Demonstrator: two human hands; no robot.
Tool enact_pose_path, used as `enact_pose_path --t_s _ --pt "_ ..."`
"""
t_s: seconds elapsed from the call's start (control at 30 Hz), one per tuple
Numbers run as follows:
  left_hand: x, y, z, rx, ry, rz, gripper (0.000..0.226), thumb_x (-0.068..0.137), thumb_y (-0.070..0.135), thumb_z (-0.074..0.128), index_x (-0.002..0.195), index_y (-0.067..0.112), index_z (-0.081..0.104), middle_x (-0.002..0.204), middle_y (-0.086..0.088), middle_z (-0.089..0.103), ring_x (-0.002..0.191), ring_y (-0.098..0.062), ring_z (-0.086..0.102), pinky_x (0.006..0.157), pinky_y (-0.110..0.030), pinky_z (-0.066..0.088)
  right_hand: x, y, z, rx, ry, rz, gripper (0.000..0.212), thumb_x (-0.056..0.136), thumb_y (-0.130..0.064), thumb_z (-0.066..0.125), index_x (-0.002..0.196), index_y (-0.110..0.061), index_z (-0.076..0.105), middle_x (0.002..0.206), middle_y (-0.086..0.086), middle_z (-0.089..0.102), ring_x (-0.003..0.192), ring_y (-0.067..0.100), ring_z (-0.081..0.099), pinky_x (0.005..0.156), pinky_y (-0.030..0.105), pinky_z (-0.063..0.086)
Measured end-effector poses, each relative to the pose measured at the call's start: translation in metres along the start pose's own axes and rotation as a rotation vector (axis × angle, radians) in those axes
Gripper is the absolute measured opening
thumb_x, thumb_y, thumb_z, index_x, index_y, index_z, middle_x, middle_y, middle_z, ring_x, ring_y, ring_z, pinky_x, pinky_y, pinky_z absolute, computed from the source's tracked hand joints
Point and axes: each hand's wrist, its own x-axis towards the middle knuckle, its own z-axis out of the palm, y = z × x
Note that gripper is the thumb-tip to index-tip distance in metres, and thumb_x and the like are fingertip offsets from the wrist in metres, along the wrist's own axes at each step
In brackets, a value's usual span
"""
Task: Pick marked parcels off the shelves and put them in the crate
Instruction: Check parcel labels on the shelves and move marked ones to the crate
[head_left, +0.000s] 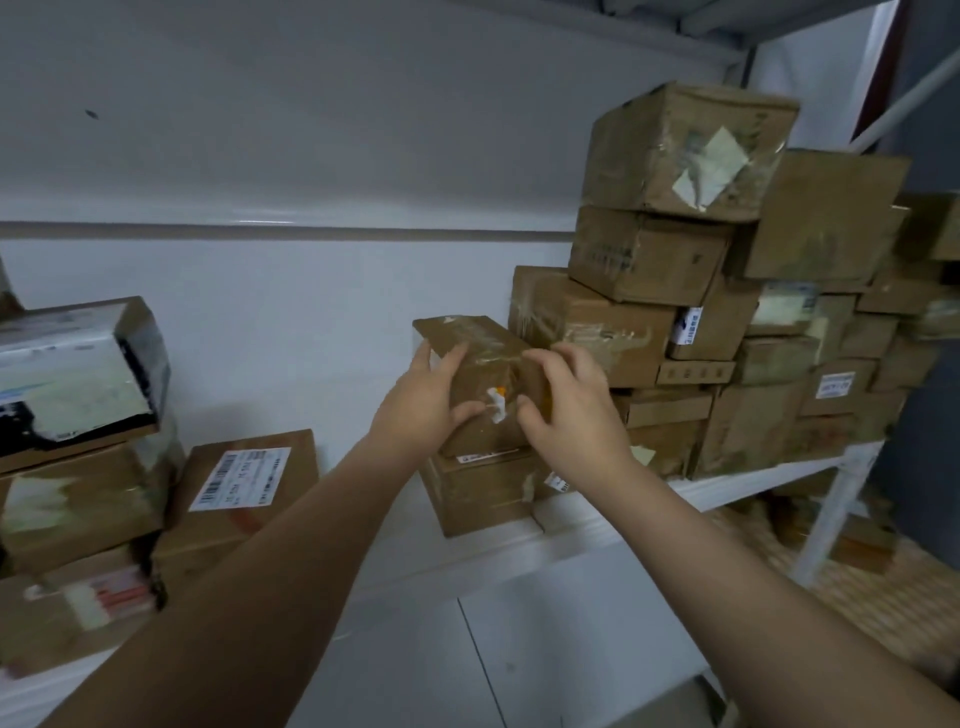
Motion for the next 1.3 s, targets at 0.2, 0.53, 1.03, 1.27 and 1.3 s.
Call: enact_pose_path --t_s 0.2,0.53,1.03,1.27,1.3 --pt "-0.014 -0.012 0.01 -0.272 0.173 -0.053 0.057 0.09 0.019 0.061 0.141 0.025 0.037 0.125 -0.003 0.059 0.108 -0.022 0.058 0.089 -0.027 0.043 0.012 -0.002 0.015 0.144 -0.077 0.073 0.057 0.095 -0.033 0.053 0.147 -0.024 0.03 0.154 0.008 0.021 0.139 0.026 0.027 0.11 0.036 0.031" --pt "-0.045 -0.008 0.0 -0.969 0.472 -0.204 0.026 0.103 0.027 0.034 0.126 0.022 0.045 0.115 0.009 0.059 0.104 0.002 0.057 0.07 -0.007 0.047 -0.007 -0.023 0.042 0.608 -0.031 0.228 0.057 0.09 -0.049 0.054 0.143 -0.039 0.034 0.121 -0.001 0.031 0.095 -0.008 0.044 0.081 0.008 0.036" --pt "-0.073 -0.019 -0.035 -0.992 0.352 -0.219 0.064 0.077 0.018 0.076 0.126 0.032 0.038 0.108 0.022 0.057 0.095 0.006 0.061 0.066 -0.012 0.052 -0.013 -0.057 0.051 0.768 0.037 0.186 0.066 0.073 -0.067 0.058 0.121 -0.025 0.044 0.136 -0.007 0.038 0.118 0.004 0.044 0.09 0.011 0.04" --pt "-0.095 -0.027 -0.044 -0.95 0.465 -0.052 0.043 0.099 0.011 0.044 0.136 0.032 0.04 0.12 0.017 0.062 0.108 -0.003 0.061 0.081 -0.018 0.052 -0.018 -0.066 0.052 1.01 0.004 0.076 0.04 0.1 -0.027 0.043 0.134 -0.046 0.033 0.137 -0.016 0.05 0.122 -0.005 0.048 0.1 0.021 0.045" --pt "-0.096 -0.029 -0.044 -0.946 0.473 -0.057 0.043 0.1 0.011 0.043 0.137 0.032 0.039 0.122 0.015 0.062 0.109 -0.004 0.061 0.084 -0.02 0.053 -0.019 -0.068 0.054 1.02 -0.004 0.071 0.04 0.1 -0.028 0.044 0.134 -0.047 0.033 0.139 -0.014 0.049 0.124 -0.001 0.048 0.104 0.029 0.044"
